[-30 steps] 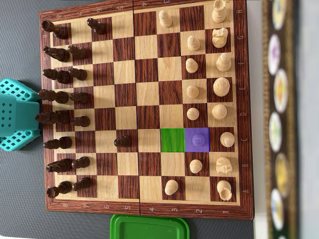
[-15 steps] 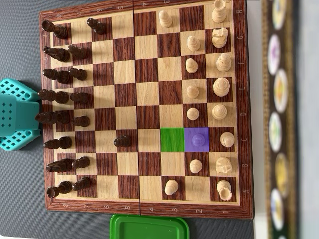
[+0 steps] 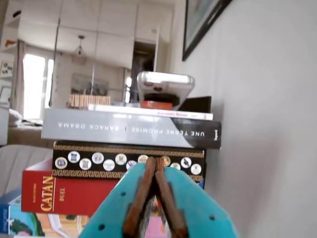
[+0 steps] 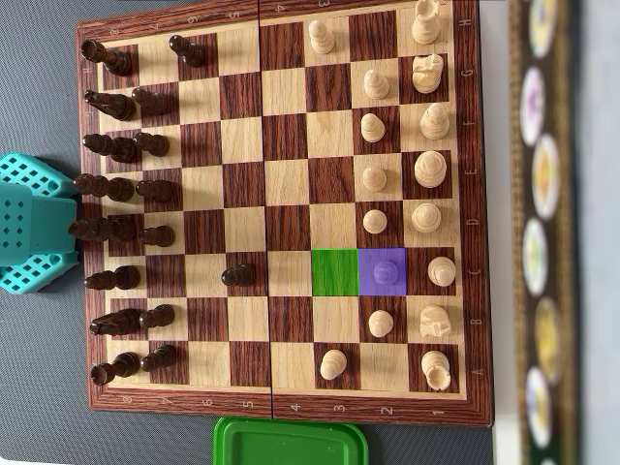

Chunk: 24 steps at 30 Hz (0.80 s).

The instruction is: Play chess

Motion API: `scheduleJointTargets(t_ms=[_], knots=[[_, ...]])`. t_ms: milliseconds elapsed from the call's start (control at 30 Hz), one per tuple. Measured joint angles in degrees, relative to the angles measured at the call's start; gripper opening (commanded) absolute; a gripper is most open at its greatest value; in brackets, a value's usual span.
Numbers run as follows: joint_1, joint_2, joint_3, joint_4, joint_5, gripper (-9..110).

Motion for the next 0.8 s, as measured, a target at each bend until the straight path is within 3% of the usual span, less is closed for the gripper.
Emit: scheduleJointTargets(t_ms=[333,800], knots=[[0.00,-0.09,-0.35,25.93,0.00,0],[1.23,-0.18,-0.35,47.64,0.00,0]])
